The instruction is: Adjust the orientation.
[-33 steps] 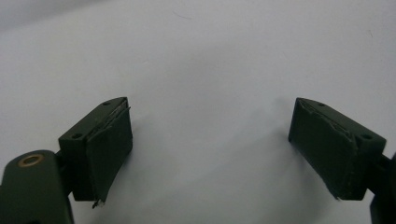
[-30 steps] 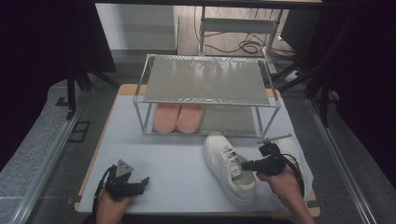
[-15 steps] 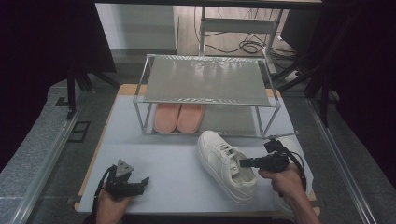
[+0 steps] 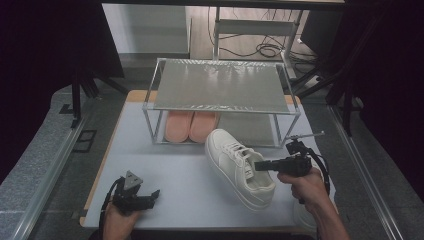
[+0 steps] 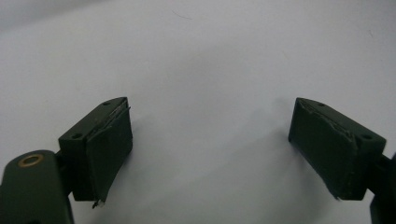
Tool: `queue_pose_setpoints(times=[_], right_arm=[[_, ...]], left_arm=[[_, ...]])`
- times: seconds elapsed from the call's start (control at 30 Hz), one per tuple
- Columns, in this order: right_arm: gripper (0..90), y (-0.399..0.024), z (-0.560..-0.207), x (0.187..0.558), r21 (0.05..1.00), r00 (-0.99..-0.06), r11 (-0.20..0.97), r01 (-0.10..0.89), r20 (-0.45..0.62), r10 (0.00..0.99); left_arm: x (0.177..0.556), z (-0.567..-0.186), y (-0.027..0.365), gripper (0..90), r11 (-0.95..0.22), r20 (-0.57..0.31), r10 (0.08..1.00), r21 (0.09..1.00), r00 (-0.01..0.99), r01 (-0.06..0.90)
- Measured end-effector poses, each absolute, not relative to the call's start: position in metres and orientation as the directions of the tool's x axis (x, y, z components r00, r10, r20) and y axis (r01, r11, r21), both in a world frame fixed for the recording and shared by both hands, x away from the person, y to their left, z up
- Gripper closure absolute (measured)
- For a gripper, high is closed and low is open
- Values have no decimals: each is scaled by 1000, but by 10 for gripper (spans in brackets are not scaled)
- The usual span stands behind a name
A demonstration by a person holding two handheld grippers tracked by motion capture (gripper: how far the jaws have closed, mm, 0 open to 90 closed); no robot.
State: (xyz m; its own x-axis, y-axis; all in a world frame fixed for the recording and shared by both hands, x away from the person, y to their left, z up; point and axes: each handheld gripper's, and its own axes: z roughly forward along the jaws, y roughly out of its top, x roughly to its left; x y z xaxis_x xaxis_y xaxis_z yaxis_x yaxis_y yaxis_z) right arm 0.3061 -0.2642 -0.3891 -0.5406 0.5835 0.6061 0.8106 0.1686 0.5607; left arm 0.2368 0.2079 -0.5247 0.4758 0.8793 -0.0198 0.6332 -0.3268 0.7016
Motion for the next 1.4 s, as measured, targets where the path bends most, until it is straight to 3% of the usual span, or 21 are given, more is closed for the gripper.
queue_pose_setpoints(times=[0.87, 1.4], right_arm=[[819, -246, -335, 318, 592, -576, 120, 797, 684, 448], [819, -236, -307, 341, 609, -556, 34, 792, 699, 450]], left_arm=[[237, -525, 208, 136, -329, -19, 879, 701, 477, 633], [237, -525, 208, 136, -327, -20, 879, 702, 476, 633]])
